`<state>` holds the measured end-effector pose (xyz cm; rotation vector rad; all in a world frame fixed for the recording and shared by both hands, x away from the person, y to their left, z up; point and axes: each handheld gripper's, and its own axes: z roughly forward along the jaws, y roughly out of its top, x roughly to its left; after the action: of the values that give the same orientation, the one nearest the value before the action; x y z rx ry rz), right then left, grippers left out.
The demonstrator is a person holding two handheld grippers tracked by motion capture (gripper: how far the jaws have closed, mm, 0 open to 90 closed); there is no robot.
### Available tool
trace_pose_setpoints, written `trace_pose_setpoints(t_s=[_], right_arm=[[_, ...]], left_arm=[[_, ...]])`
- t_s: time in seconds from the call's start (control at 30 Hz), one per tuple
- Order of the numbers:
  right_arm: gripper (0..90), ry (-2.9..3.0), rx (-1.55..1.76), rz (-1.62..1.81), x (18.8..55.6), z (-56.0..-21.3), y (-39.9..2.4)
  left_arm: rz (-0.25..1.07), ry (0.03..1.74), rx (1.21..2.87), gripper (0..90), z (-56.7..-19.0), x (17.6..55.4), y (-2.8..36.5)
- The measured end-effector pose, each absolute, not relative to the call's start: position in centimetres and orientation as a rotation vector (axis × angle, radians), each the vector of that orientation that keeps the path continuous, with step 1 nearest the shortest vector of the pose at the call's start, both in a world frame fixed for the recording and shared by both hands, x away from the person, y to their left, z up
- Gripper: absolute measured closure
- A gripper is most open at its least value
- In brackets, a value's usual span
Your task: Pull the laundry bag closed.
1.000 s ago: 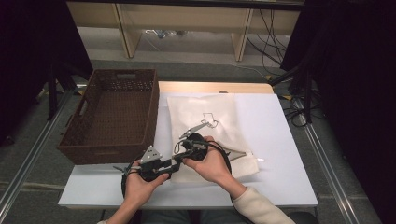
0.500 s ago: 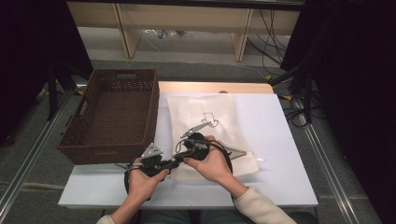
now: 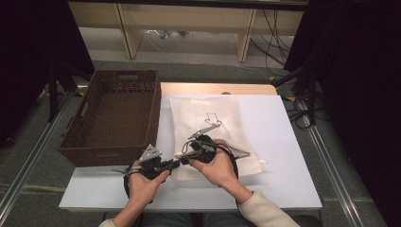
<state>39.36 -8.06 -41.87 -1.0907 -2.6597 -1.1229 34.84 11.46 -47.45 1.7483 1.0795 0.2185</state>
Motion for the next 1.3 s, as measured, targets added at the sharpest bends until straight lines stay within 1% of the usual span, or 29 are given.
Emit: trace_pose_setpoints(t_s=[0.13, 0.17, 0.2, 0.27, 0.37, 0.4, 0.9, 1.0, 1.3], right_arm=[[87.9, -2.677, -1.116, -1.11, 39.26, -41.82, -8.23], [87.9, -2.659, -1.136, -1.102, 39.19, -41.86, -8.22], [87.9, -2.671, -1.132, -1.106, 39.35, -42.05, -8.36], [87.9, -2.661, -1.142, -1.099, 39.2, -42.04, -8.36], [87.9, -2.667, -1.14, -1.106, 39.15, -41.95, -8.37], [87.9, -2.665, -1.144, -1.103, 39.15, -41.95, -8.38], [87.9, -2.665, -1.167, -1.082, 39.38, -42.2, -8.48], [87.9, -2.681, -1.178, -1.075, 39.3, -42.18, -8.39], [87.9, -2.693, -1.181, -1.059, 39.56, -42.5, -8.3]], left_arm=[[0.222, 1.084, 1.726, 87.0, -47.29, 34.72, 11.35], [0.158, 1.095, 1.707, 87.0, -47.17, 34.48, 11.14], [0.139, 1.114, 1.689, 87.0, -47.12, 34.31, 10.96], [0.182, 1.094, 1.709, 87.0, -47.16, 34.51, 11.21], [0.178, 1.097, 1.701, 86.9, -47.09, 34.45, 11.18], [0.245, 1.08, 1.726, 87.0, -47.11, 34.72, 11.48], [0.241, 1.079, 1.73, 86.8, -47.0, 34.51, 11.35], [0.273, 1.076, 1.745, 86.8, -46.92, 34.41, 11.31], [0.313, 1.052, 1.75, 86.7, -46.6, 34.21, 11.05]])
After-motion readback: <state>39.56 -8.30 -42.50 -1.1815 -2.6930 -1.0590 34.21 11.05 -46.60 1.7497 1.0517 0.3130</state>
